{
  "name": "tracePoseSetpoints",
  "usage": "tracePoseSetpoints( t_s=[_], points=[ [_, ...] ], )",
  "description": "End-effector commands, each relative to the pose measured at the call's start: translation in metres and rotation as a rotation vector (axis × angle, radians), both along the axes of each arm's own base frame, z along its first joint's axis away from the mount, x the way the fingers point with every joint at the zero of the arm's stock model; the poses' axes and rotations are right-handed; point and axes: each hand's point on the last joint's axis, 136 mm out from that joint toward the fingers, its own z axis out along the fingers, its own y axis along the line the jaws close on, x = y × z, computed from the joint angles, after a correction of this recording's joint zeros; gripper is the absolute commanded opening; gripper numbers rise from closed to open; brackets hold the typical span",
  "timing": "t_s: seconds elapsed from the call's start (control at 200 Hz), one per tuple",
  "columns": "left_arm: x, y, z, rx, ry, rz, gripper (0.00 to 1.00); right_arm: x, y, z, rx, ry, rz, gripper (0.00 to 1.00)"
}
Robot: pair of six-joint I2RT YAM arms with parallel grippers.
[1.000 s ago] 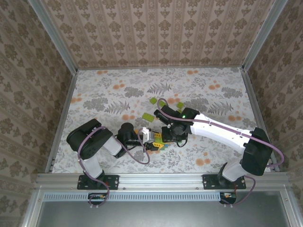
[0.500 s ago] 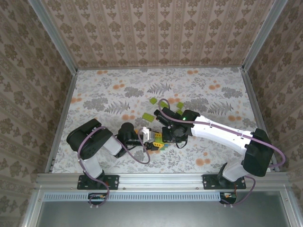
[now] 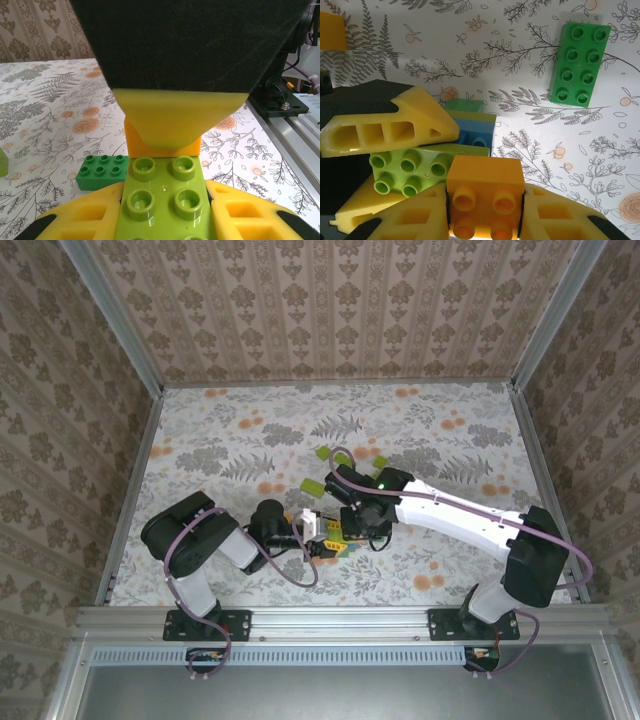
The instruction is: Assemble a carrot with lego
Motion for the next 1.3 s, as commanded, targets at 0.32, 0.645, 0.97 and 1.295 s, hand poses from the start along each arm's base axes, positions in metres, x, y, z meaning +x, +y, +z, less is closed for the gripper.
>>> tracePoseSetpoints(
  t_s=[0.32,0.645,0.97,1.295],
  points=[
    [-0.001,0.003,-0.032,0.108,0.024,0.023,0.27,-0.012,-0.015,-0.044,-0.129,0.109,0.055,0.28],
    [0.001,0.003,-0.035,0.118,0.025,0.030,0.27,-0.002,0.005,-0.023,-0.005,0.043,0.067,0.54],
    [0.003,0.002,-0.036,0.122,0.028,0.033,0.34,0.006,0.004,0.012,0.072,-0.032,0.076,0.71],
    [0.001,0.002,-0.031,0.111,0.028,0.031,0.68,0.009,-0.019,0.036,0.065,-0.087,0.058,0.73]
  ],
)
